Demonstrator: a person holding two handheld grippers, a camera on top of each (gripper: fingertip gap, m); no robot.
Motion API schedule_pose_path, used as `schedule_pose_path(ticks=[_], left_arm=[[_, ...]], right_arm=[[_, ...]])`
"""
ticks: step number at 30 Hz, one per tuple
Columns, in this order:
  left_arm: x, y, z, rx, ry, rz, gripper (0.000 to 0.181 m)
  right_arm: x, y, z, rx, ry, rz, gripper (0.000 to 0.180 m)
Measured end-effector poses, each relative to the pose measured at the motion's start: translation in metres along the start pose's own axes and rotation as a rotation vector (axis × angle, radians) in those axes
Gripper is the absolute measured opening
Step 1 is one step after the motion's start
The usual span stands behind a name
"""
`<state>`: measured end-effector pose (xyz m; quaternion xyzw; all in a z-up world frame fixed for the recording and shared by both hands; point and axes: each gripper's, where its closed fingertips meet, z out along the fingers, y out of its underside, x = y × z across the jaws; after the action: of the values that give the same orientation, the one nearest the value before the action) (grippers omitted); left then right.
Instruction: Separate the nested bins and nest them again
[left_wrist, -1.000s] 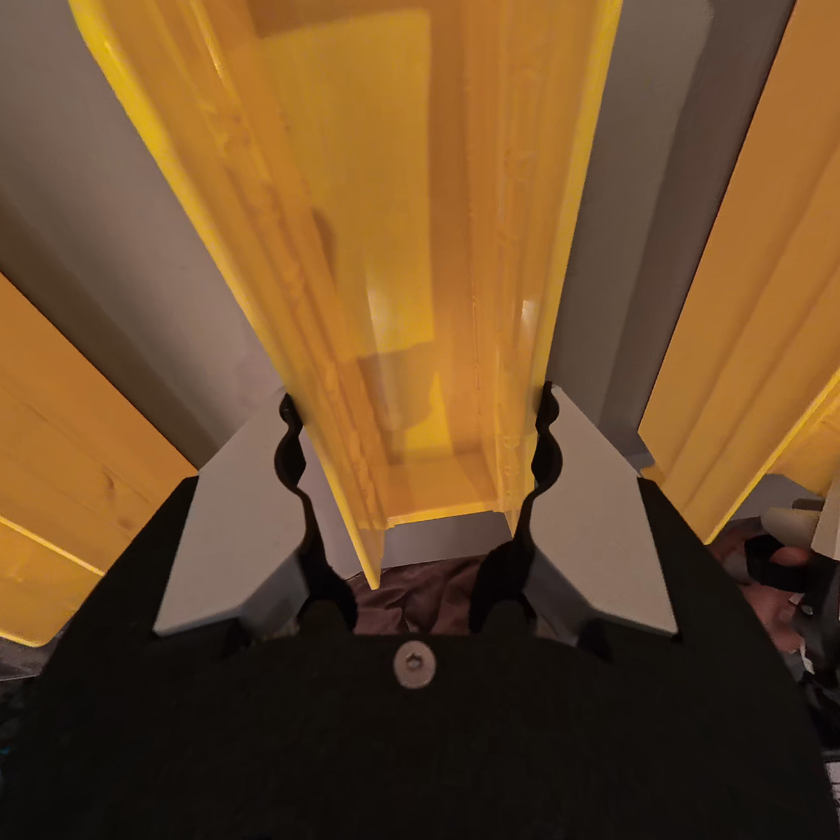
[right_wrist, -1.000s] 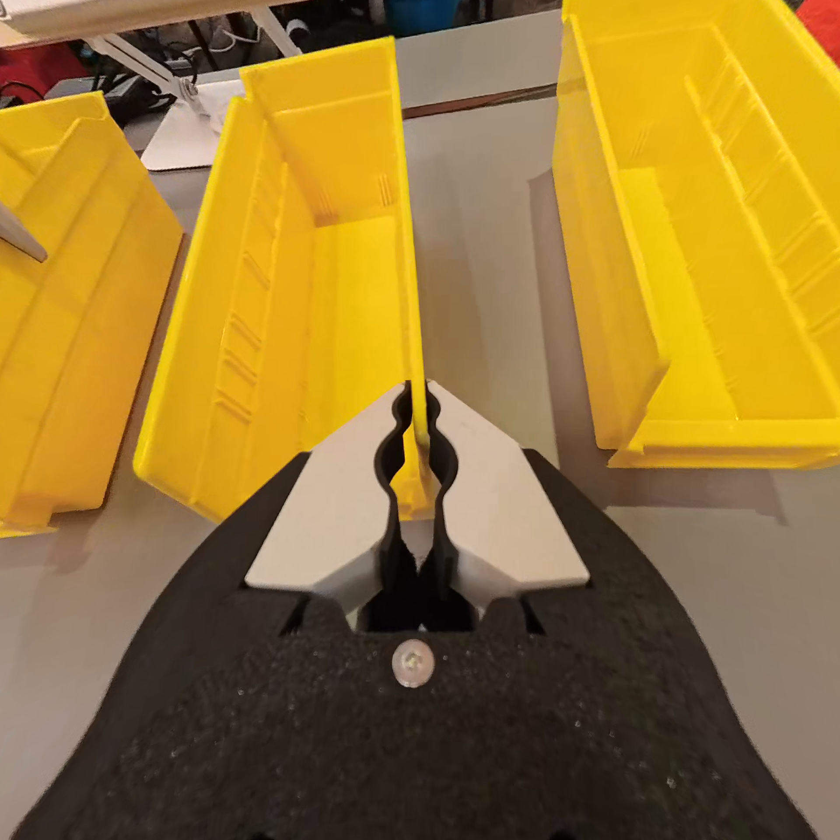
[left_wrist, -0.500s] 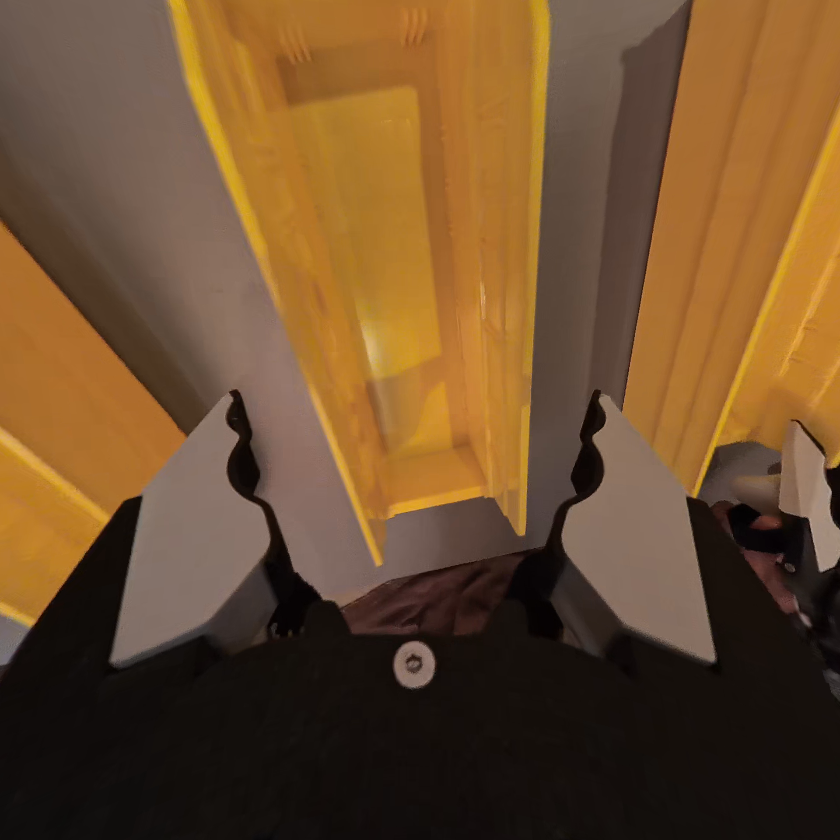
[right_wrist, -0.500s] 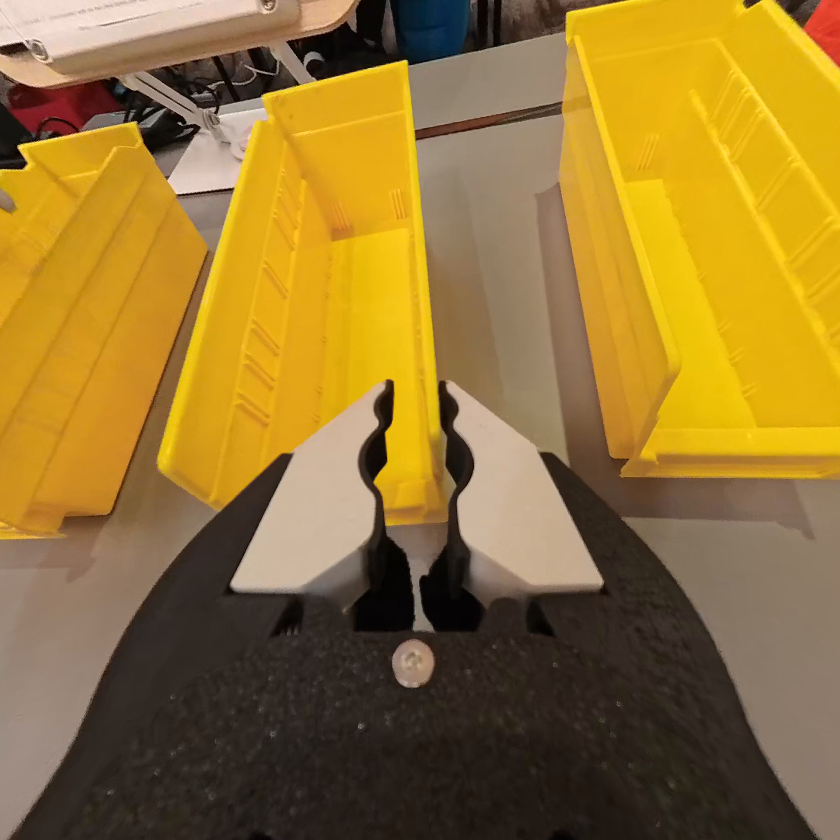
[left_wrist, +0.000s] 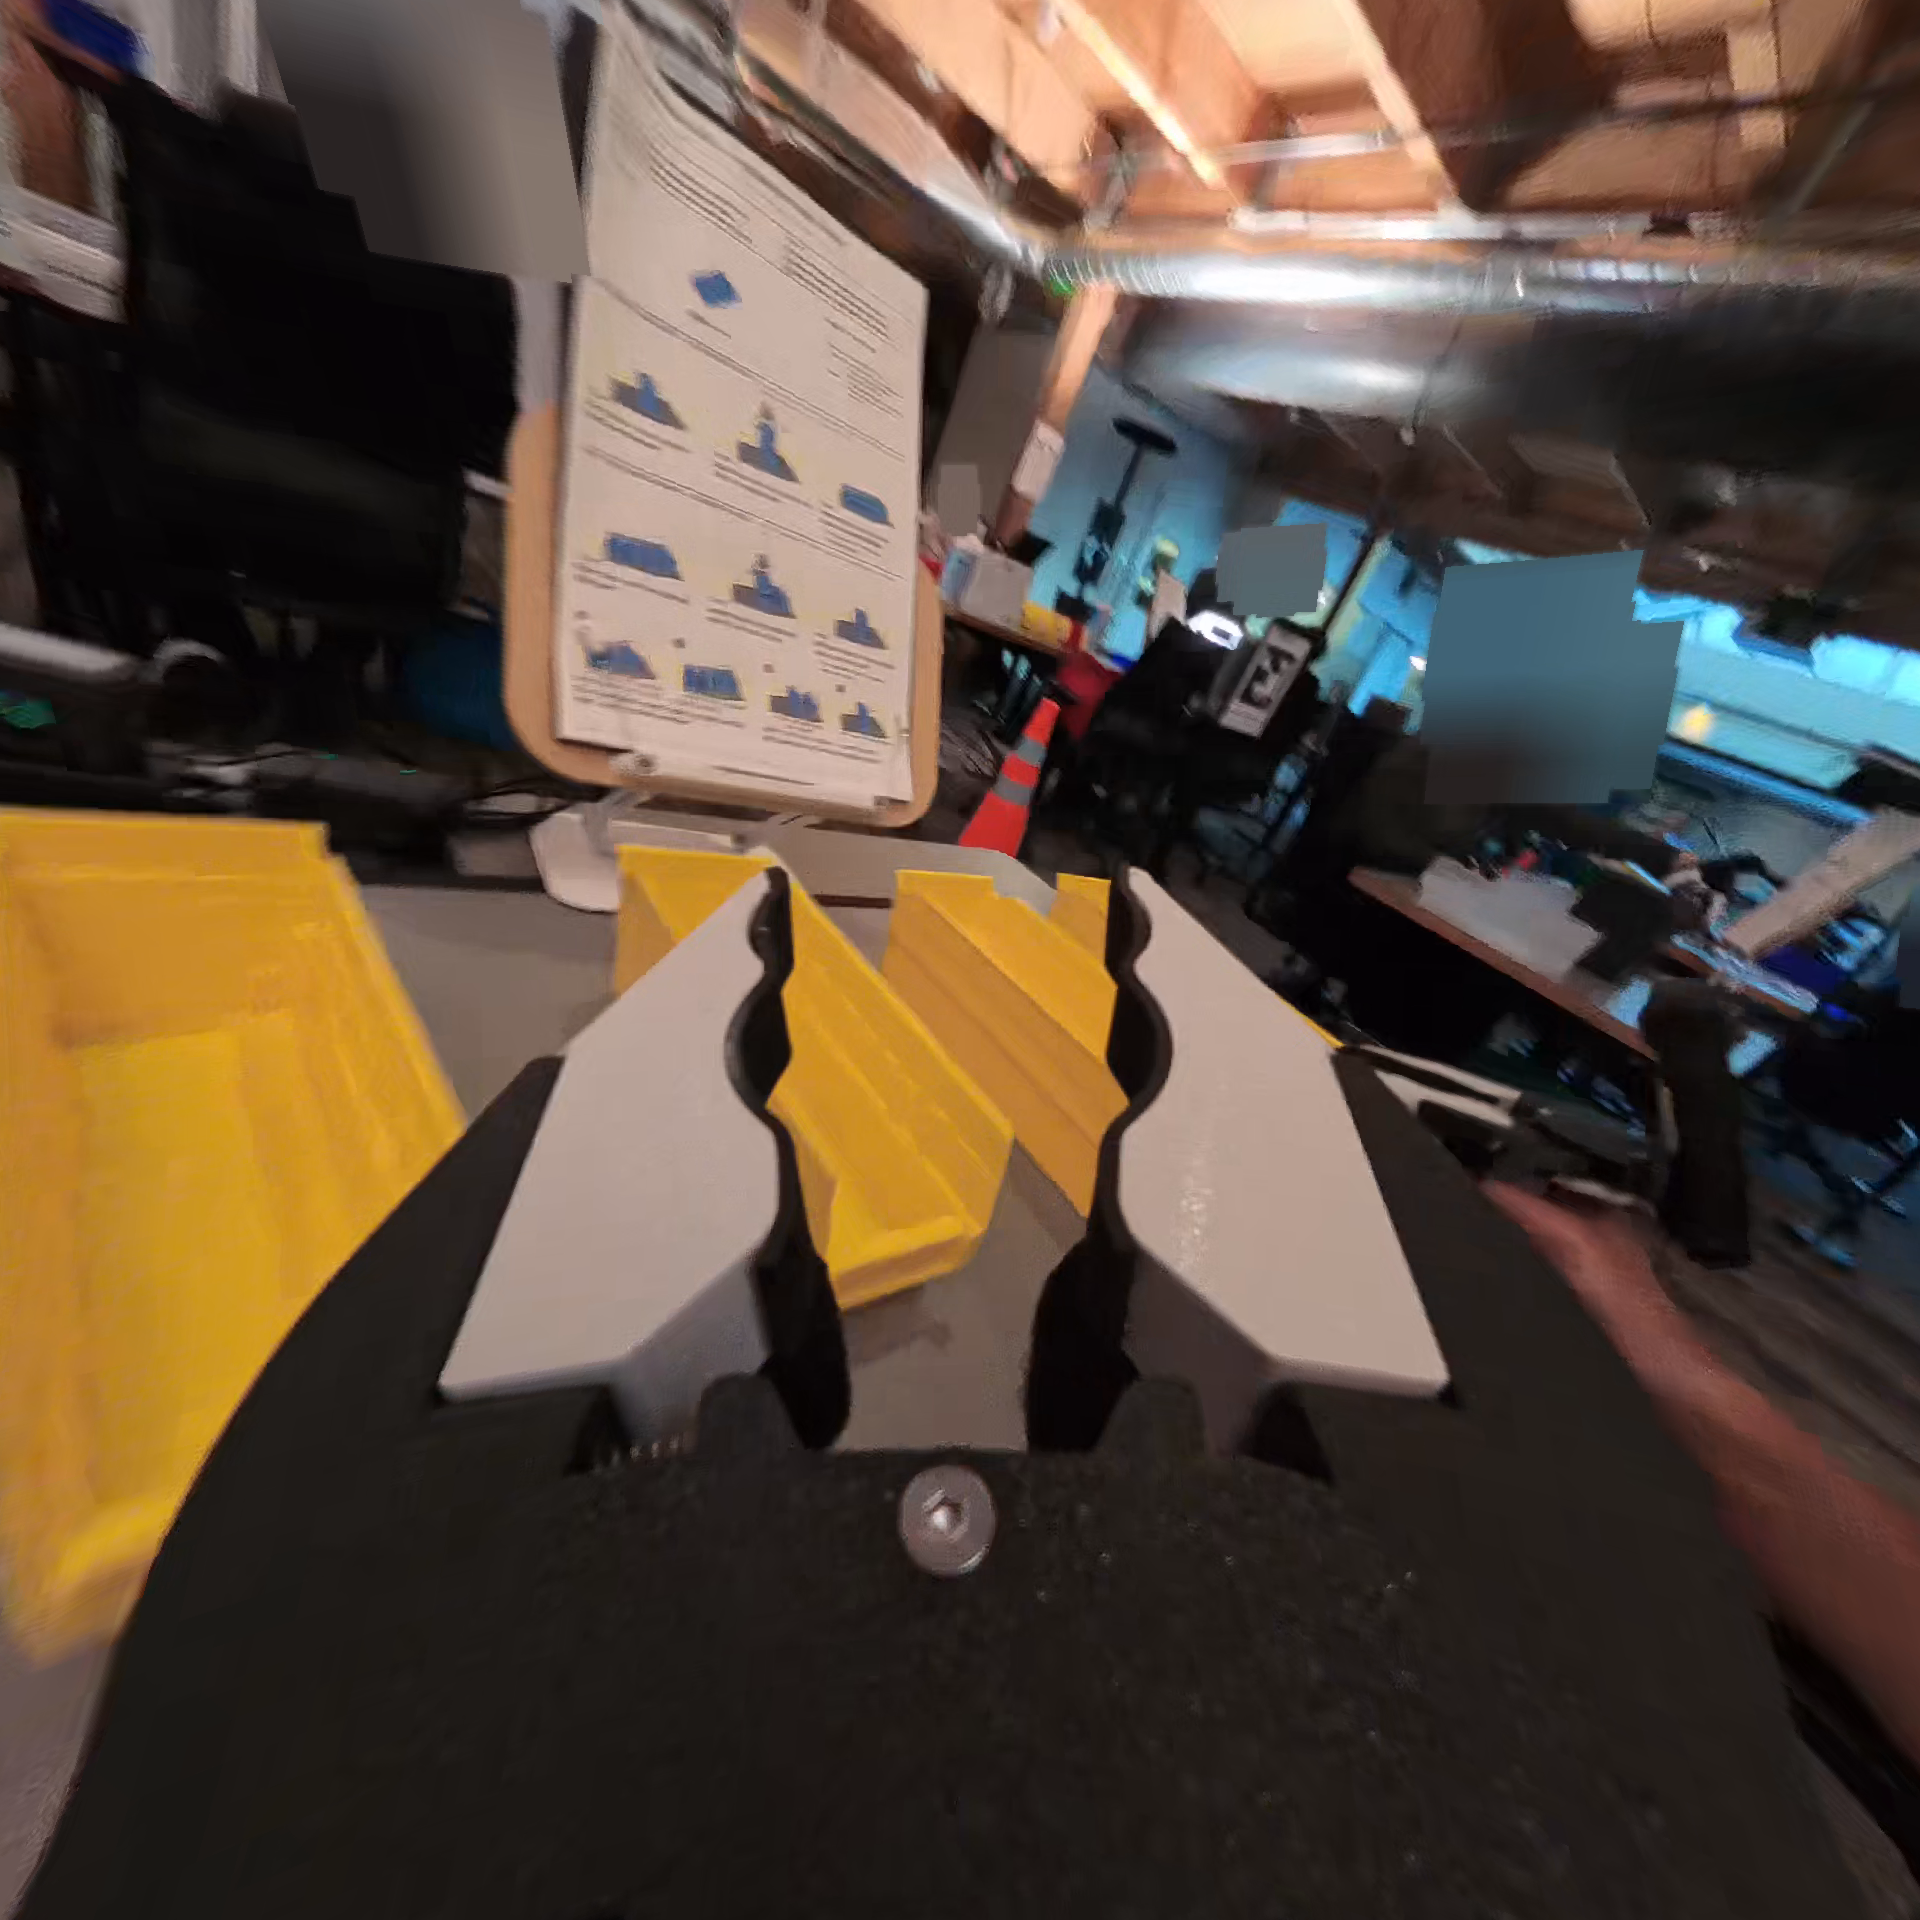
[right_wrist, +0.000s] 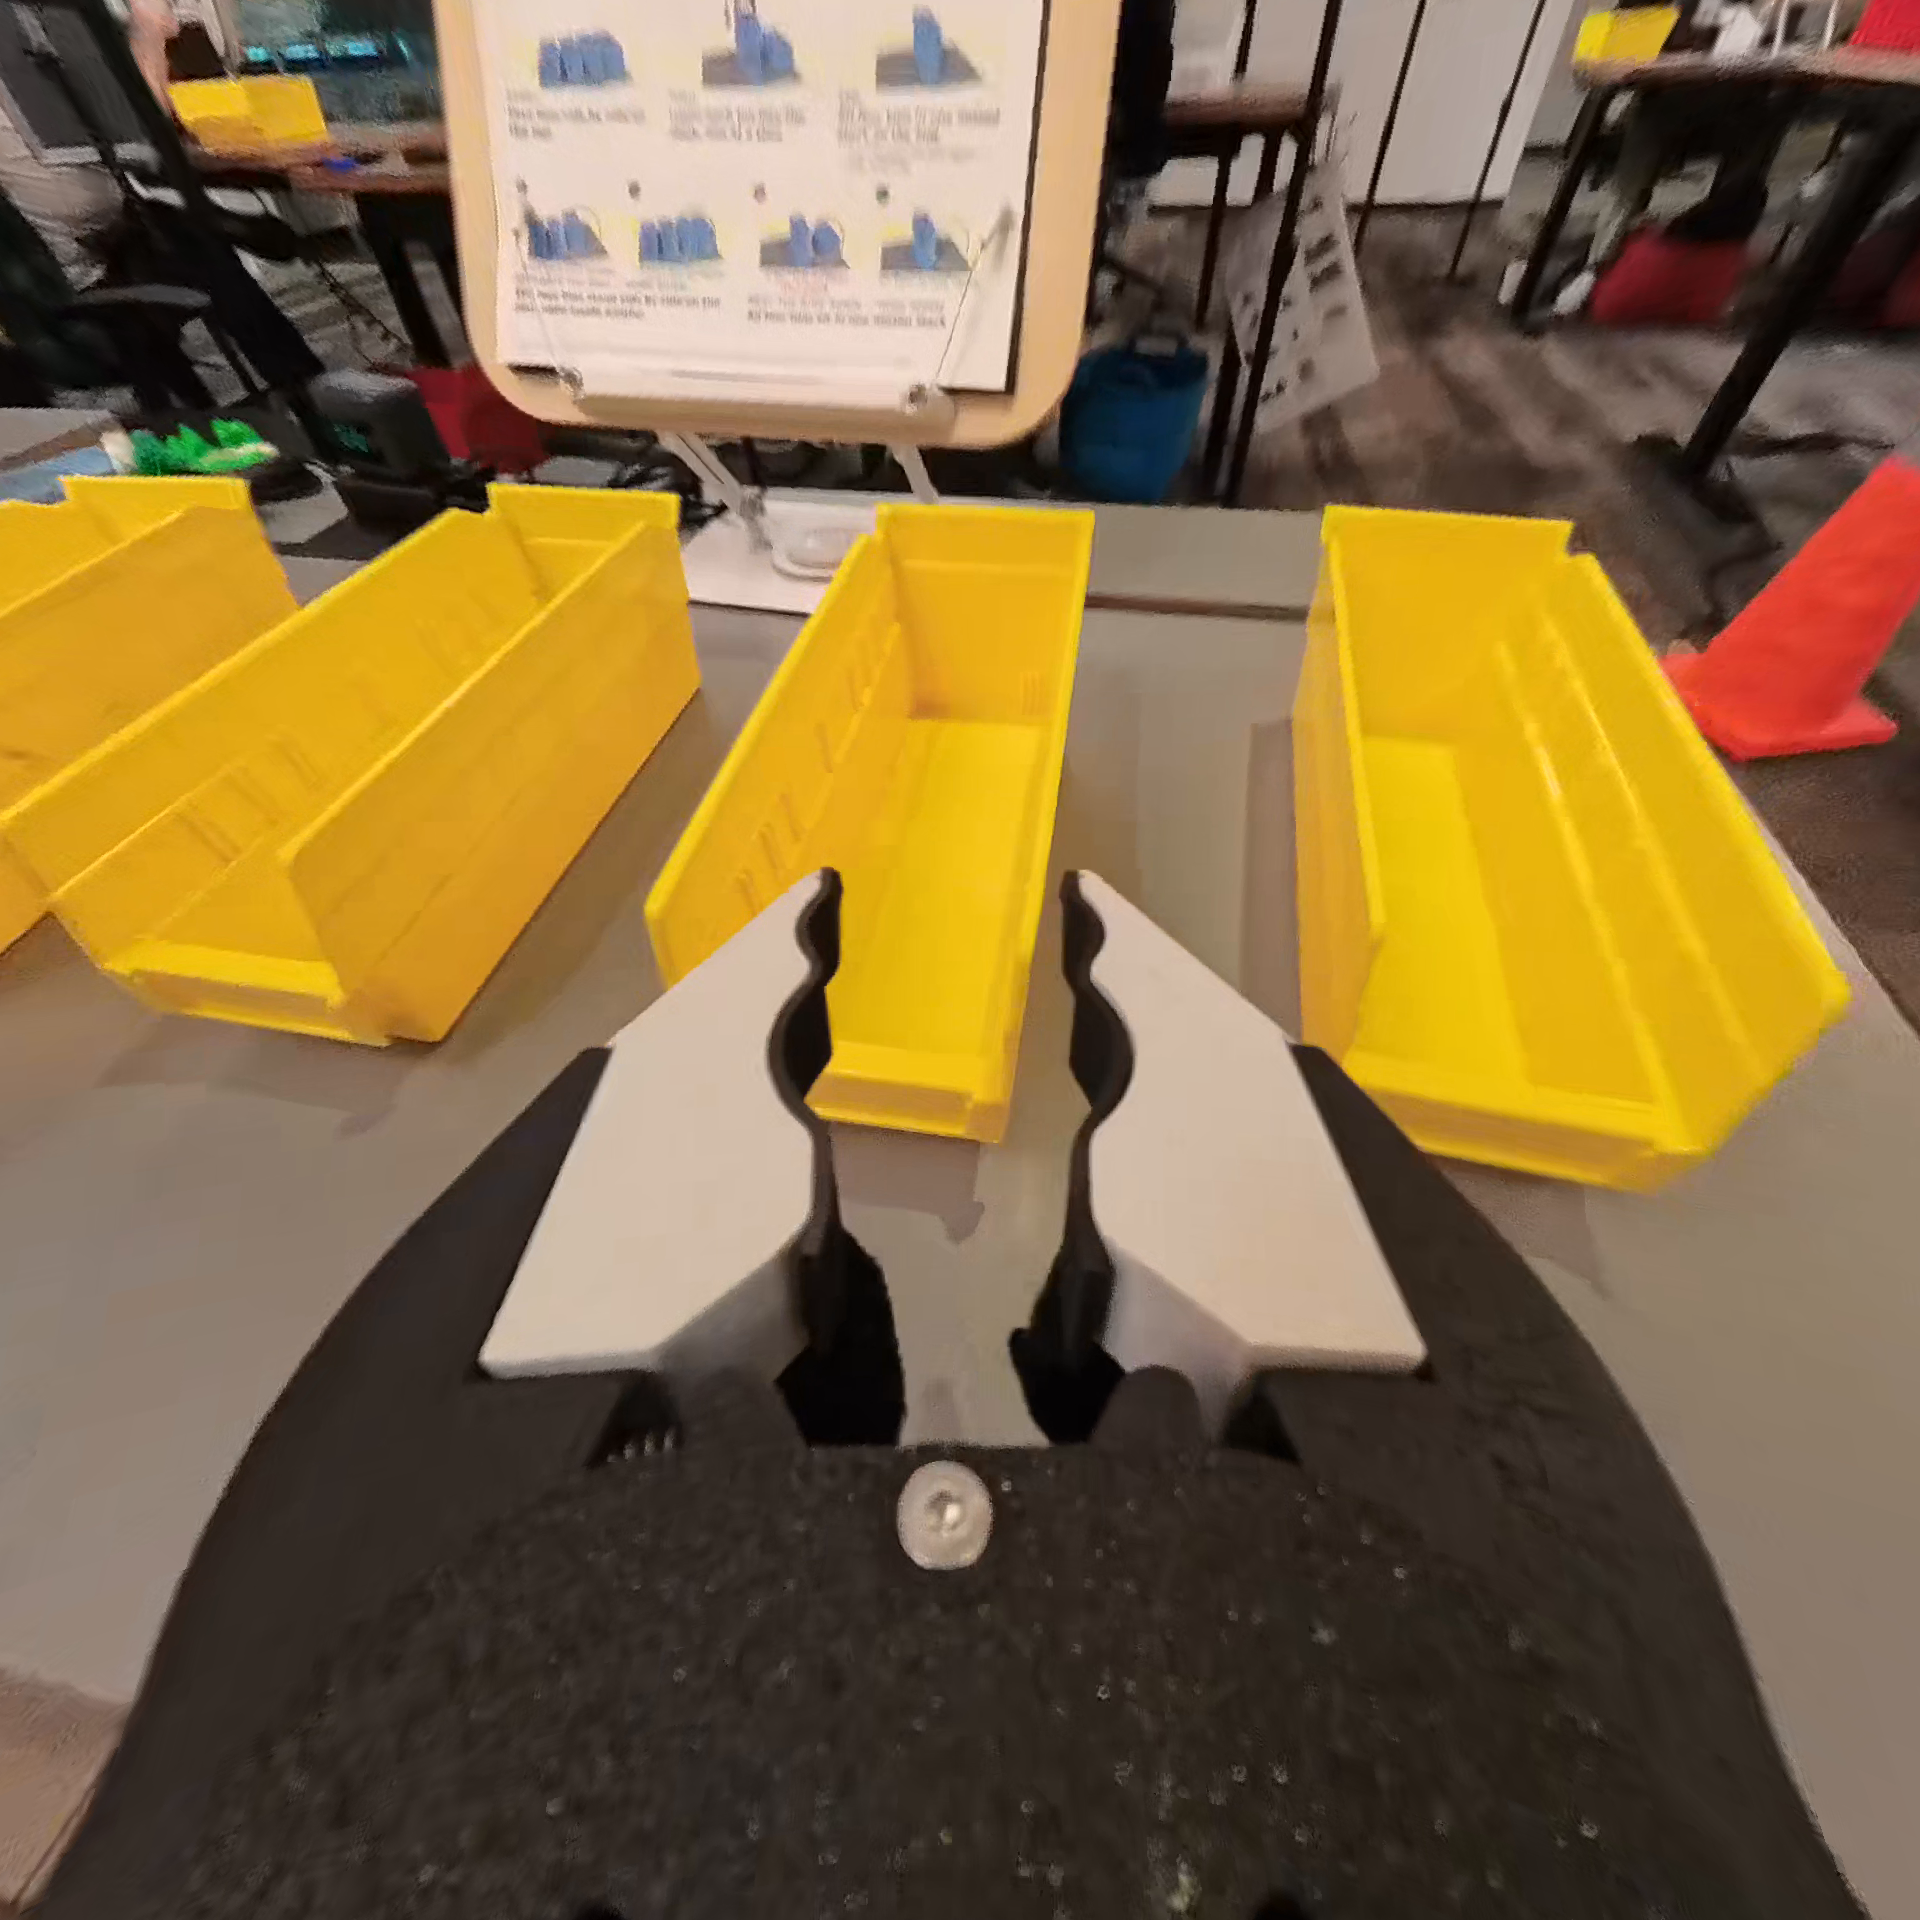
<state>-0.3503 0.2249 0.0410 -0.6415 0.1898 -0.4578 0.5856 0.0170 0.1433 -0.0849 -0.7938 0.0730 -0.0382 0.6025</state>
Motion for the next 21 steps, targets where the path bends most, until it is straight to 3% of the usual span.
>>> schedule_pose_path(ticks=[4, 9, 13, 15, 21], left_arm=[[-0.027, 0.062, -0.061, -0.131, -0.09, 0.052, 0.062], [-0.073, 0.116, -0.071, -0.287, -0.19, 0.056, 0.063], [-0.095, 0.127, -0.062, -0.36, -0.211, 0.036, 0.065], [-0.105, 0.134, -0.06, -0.394, -0.241, 0.018, 0.076], [-0.115, 0.138, -0.053, -0.431, -0.264, 0.012, 0.081]], right_arm=[[-0.029, 0.02, -0.026, -0.048, -0.107, 0.028, 0.053], [-0.039, 0.065, -0.042, -0.14, -0.114, 0.077, 0.053], [-0.017, 0.056, -0.034, -0.156, -0.056, 0.027, 0.053], [-0.012, 0.058, -0.027, -0.164, -0.05, 0.018, 0.051], [-0.024, 0.064, -0.018, -0.178, -0.101, 0.025, 0.047]])
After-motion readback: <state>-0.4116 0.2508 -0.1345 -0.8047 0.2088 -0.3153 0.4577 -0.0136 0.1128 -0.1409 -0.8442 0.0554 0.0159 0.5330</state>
